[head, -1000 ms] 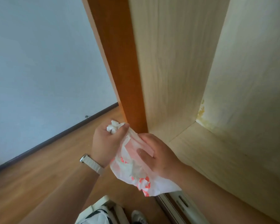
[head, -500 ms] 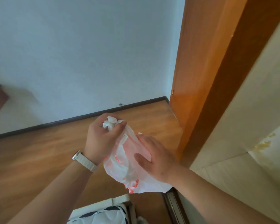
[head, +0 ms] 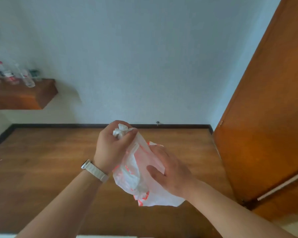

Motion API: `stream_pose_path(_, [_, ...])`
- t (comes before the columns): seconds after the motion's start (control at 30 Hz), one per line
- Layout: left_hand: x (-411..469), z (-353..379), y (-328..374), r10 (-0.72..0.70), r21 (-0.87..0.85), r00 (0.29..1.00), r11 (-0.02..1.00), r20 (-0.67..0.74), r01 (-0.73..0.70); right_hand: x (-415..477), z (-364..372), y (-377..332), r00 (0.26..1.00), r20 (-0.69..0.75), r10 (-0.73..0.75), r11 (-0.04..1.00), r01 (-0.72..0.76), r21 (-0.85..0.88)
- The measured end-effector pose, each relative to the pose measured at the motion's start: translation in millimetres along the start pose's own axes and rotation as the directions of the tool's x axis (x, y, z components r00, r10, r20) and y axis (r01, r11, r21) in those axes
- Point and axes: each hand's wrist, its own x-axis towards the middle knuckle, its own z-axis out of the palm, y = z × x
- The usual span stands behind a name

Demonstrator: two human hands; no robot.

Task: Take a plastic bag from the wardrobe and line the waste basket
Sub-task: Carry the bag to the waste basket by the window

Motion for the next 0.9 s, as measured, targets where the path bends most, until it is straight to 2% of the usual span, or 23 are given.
stream_pose_path(0.2, [17.5, -47.2, -7.3, -0.026, 0.000, 0.986, 1.000, -0.164, 0.027, 55.9, 20.7, -24.5, 0.987, 0.039, -0.156, 0.986, 0.154, 0.059])
stream_pose_path(0.5, [57.8, -81.7, -27.8, -0.032, 0.099, 0.917, 0.992, -0.397, 0.077, 157.3, 59.1, -30.8, 0.924, 0.110, -0.366, 0.916, 0.337, 0.218])
stream_pose_path(0.73, [140.9, -67.1, -57.5, -0.066, 0.164, 0.826, 0.968, -0.560, 0.188, 275.2, 70.6, 0.8, 0.841, 0.216, -0.497, 0.849, 0.420, 0.321])
stream_pose_path(0.9, [221.1, -39.5, -69.4, -0.086, 0.192, 0.782, 0.947, -0.618, 0.256, 367.7, 51.4, 33.5, 0.783, 0.280, -0.555, 0.819, 0.455, 0.349])
